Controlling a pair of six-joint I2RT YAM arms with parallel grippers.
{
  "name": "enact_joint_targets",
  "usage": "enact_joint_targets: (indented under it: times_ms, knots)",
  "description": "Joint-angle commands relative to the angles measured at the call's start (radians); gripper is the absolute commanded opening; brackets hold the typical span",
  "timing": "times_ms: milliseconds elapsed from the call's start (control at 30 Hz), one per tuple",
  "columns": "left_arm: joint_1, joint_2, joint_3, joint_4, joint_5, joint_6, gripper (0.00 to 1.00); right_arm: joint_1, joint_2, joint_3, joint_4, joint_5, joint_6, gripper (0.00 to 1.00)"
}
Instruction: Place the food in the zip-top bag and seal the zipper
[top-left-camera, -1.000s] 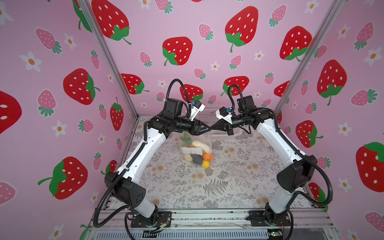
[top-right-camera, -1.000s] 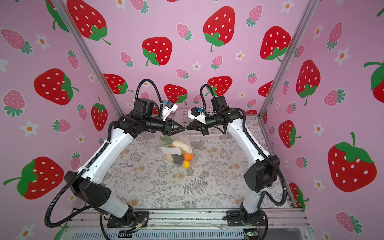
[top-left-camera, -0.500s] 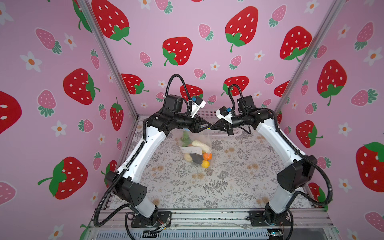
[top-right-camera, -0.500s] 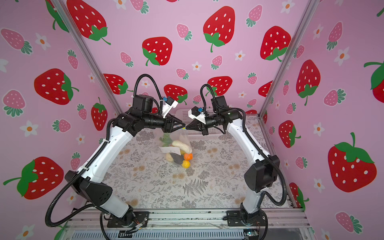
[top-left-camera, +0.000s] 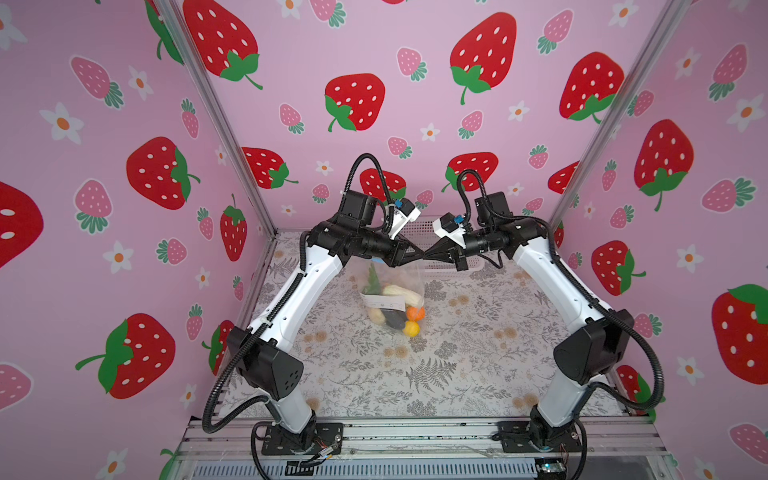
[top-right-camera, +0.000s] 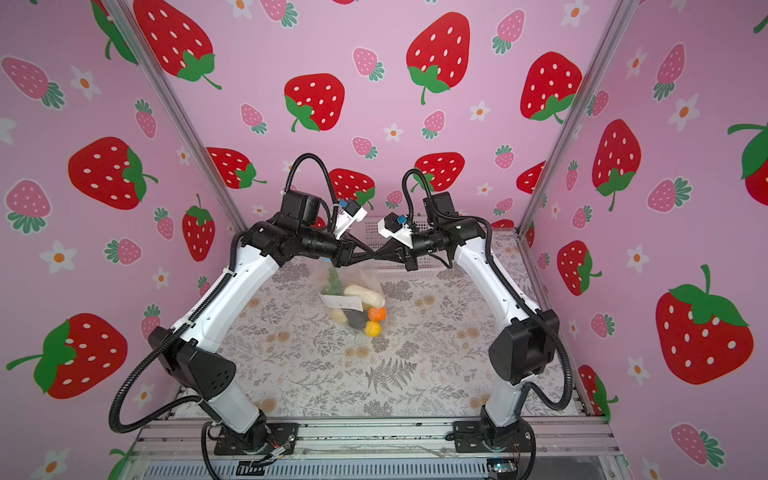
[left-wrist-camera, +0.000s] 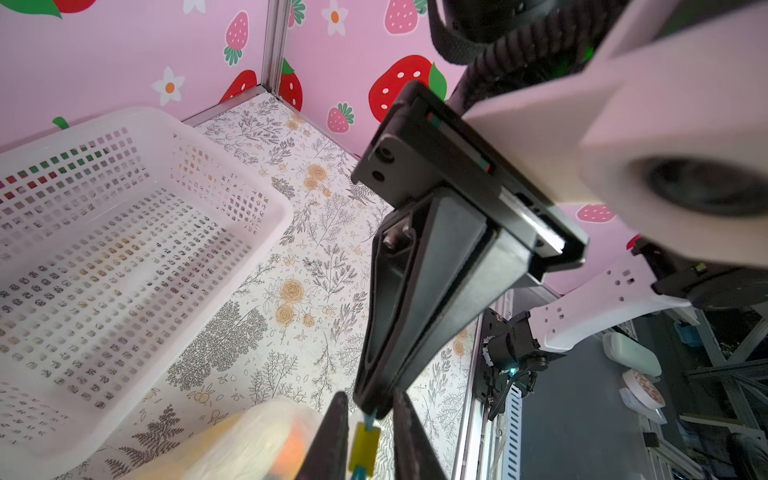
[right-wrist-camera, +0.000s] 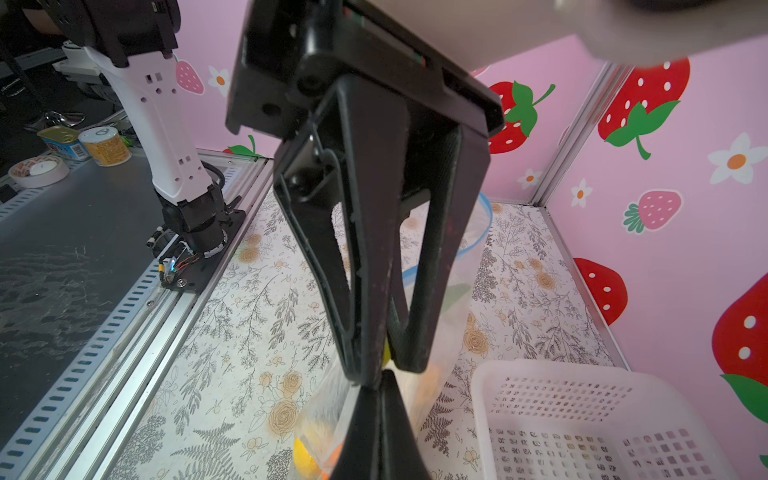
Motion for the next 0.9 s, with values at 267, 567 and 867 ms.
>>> enact_joint_targets:
  times_ms: [267,567,867]
  knots:
    - [-0.006,-0.048,-0.01,-0.066,-0.056,0.066,0.11,-0.001,-0.016,-0.001,0.017,-0.054,-0.007,0.0]
    - [-0.006,-0.028,0.002,-0.108,-0.049,0.091,0.27,-0.003,-0.02,-0.006,0.022,-0.048,-0.004,0.0]
    - [-0.006,-0.014,0.025,-0.122,-0.044,0.093,0.12,-0.003,-0.022,-0.009,0.028,-0.046,-0.001,0.0]
